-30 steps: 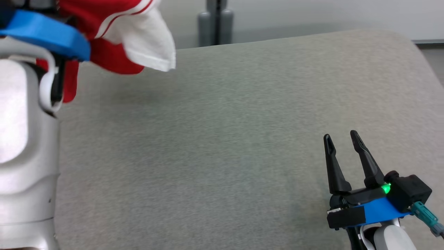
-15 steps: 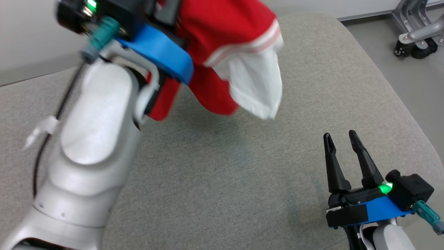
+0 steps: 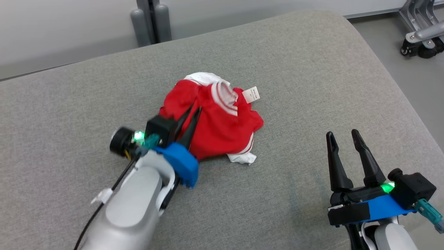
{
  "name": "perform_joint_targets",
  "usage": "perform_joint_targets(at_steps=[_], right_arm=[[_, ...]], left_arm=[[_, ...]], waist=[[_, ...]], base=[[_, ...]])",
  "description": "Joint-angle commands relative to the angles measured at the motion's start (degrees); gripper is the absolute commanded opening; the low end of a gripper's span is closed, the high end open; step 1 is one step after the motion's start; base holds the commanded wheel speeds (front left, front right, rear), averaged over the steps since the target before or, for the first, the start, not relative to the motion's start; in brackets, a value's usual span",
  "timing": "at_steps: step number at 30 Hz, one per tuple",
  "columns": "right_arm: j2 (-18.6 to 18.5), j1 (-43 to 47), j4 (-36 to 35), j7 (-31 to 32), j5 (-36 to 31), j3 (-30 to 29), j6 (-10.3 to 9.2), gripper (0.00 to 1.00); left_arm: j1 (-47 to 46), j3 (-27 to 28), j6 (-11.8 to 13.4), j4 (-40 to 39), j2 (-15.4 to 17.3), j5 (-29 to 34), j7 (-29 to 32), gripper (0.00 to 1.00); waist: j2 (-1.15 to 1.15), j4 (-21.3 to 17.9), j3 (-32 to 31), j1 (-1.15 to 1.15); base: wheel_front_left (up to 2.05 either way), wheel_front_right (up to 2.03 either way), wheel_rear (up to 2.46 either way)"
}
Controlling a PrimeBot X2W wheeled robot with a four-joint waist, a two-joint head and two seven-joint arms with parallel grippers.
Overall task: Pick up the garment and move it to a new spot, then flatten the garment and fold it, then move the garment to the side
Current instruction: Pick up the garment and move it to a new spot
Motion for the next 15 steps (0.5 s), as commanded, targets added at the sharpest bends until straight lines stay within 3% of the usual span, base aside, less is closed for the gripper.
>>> perform_joint_targets(at_steps=[1, 4, 5, 6, 9, 15], right_arm=[[0.0, -0.3, 0.1, -0.2, 0.0, -0.2, 0.03, 1.0], [0.0, 0.0, 0.4, -0.2, -0.4, -0.3, 0.03, 1.0], [0.0, 0.2, 0.5, -0.2, -0.5, -0.3, 0.03, 1.0], [0.0, 0.4, 0.5, -0.2, -0.6, -0.3, 0.03, 1.0], [0.0, 0.7, 0.8, -0.2, -0.5, -0.4, 0.03, 1.0], [0.0, 1.5, 0.8, -0.2, -0.9, -0.7, 0.03, 1.0]], left_arm=[[1.0, 0.2, 0.4, 0.9, -0.1, -0.5, -0.6, 0.0], [3.2, 0.4, 1.0, 3.5, -0.2, -1.0, -2.0, 0.0], [3.6, 0.6, 1.1, 4.0, -0.4, -1.2, -2.4, 0.15], [3.9, 0.7, 1.3, 4.1, -0.5, -1.2, -2.8, 1.0], [4.3, 1.3, 1.6, 2.6, -0.8, -0.9, -3.7, 1.0], [9.8, 8.2, 3.5, -13.6, 0.3, 2.3, -3.9, 1.0]], waist=[[0.0, 0.2, -0.1, 0.0], [0.0, 1.0, -0.4, 0.0], [0.0, 1.3, -0.6, 0.0], [0.0, 1.6, -0.7, 0.0], [0.0, 2.6, -1.4, 0.0], [0.0, 5.2, -3.1, 0.0]], base=[[0.0, 0.0, 0.0], [0.0, 0.0, 0.0], [0.0, 0.0, 0.0], [0.0, 0.0, 0.0], [0.0, 0.0, 0.0], [0.0, 0.0, 0.0]])
